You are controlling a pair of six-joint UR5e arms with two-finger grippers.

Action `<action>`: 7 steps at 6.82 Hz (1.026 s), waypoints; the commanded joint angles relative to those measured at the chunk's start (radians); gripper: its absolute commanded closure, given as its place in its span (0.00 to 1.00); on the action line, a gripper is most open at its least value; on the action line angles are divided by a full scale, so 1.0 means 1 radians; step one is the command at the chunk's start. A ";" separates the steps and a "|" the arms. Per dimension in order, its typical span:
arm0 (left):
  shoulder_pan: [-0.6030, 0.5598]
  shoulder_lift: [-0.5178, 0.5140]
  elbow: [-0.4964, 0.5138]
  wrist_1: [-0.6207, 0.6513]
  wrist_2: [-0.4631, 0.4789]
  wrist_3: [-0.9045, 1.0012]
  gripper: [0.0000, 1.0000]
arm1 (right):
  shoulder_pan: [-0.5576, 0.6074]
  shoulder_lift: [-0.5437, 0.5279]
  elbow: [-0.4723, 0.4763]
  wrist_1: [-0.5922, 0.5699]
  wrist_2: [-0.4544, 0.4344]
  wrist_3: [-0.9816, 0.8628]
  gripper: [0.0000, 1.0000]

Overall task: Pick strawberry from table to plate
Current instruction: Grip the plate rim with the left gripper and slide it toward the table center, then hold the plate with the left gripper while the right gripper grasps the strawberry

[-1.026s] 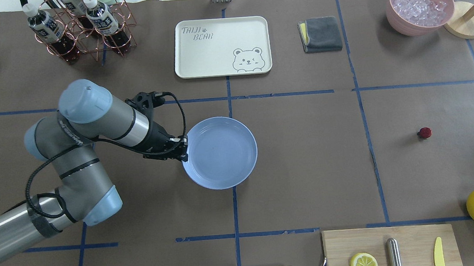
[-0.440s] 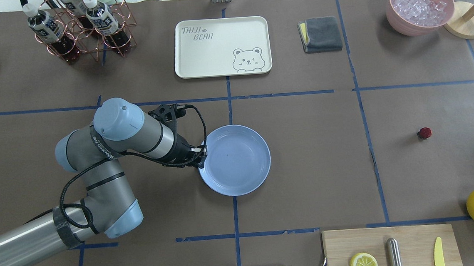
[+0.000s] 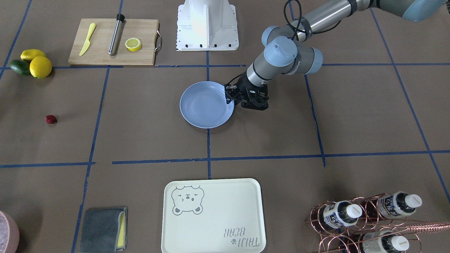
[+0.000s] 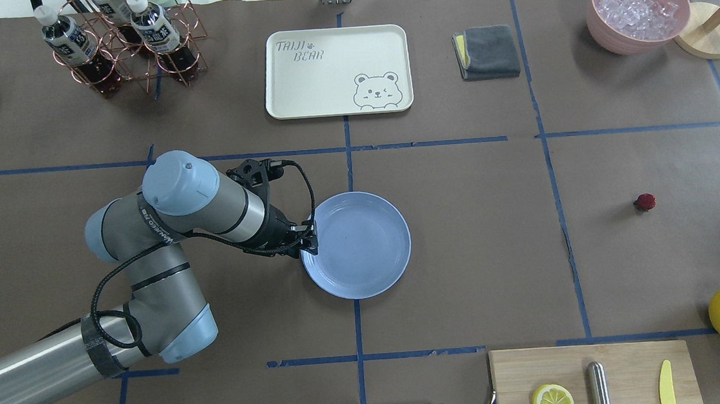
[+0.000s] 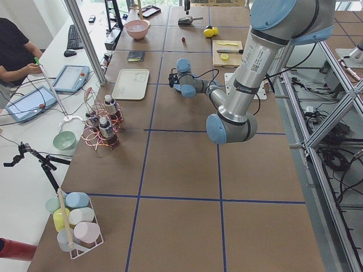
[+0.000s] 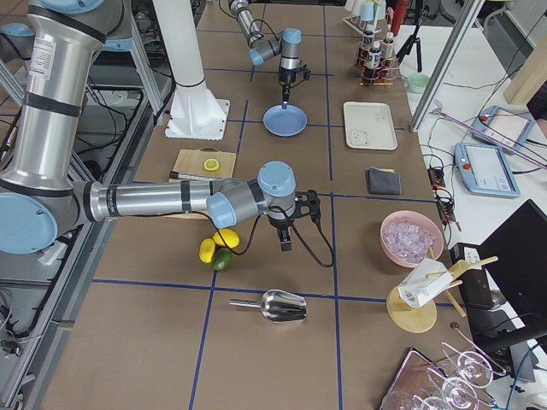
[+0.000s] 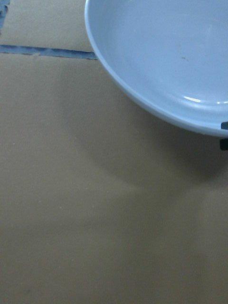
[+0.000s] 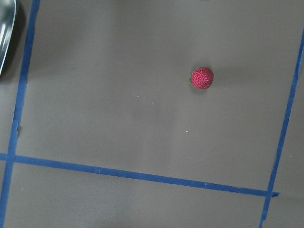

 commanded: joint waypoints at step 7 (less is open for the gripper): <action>-0.023 0.023 -0.085 -0.017 0.003 -0.005 0.20 | -0.385 0.175 -0.198 0.227 -0.257 0.438 0.05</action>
